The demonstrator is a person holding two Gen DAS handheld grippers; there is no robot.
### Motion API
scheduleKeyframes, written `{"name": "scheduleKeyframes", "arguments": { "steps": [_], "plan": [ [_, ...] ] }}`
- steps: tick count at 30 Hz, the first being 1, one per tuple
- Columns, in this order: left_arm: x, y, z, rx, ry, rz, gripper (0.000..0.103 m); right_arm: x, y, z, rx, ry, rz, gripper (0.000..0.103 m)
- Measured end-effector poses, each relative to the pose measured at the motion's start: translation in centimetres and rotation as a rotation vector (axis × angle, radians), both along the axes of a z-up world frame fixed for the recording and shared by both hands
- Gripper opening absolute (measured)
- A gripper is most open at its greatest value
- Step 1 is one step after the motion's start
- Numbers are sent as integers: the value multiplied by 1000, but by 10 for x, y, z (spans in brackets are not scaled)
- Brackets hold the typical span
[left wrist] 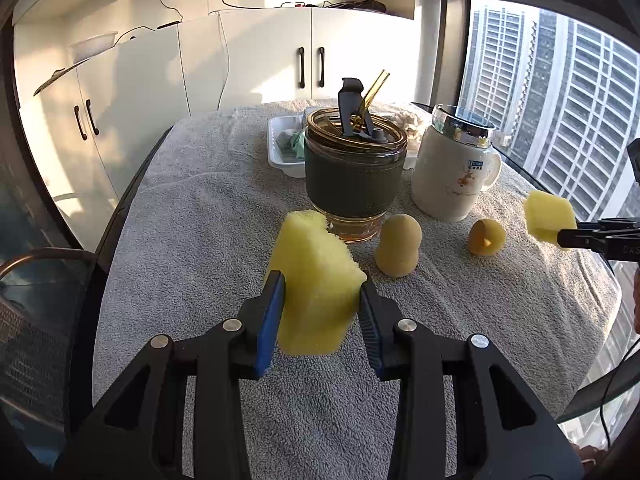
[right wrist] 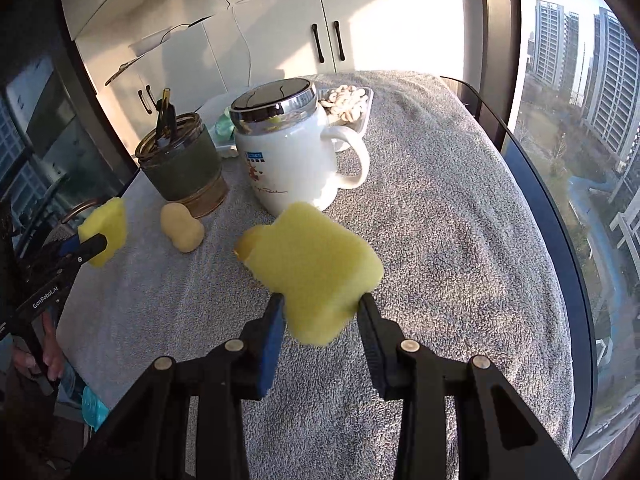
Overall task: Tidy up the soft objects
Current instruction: 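Carry the yellow sponge with the left tool while the right tool carries its sponge to the tray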
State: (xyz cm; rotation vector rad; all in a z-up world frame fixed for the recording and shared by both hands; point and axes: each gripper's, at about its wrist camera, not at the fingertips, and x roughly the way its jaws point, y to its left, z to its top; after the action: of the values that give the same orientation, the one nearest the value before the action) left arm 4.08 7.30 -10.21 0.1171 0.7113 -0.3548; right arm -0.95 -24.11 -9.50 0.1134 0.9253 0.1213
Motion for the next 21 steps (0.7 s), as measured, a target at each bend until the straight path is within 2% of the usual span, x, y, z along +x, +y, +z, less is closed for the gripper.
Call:
{"name": "scheduleKeyframes", "arguments": {
  "steps": [16,21],
  "plan": [
    [56,31,-3,70,-17,115,34,40,-58,1,-14,14,-125,39],
    [83,42,-4,47,4,150,34,63,-74,0,-7,29,-158,39]
  ]
}}
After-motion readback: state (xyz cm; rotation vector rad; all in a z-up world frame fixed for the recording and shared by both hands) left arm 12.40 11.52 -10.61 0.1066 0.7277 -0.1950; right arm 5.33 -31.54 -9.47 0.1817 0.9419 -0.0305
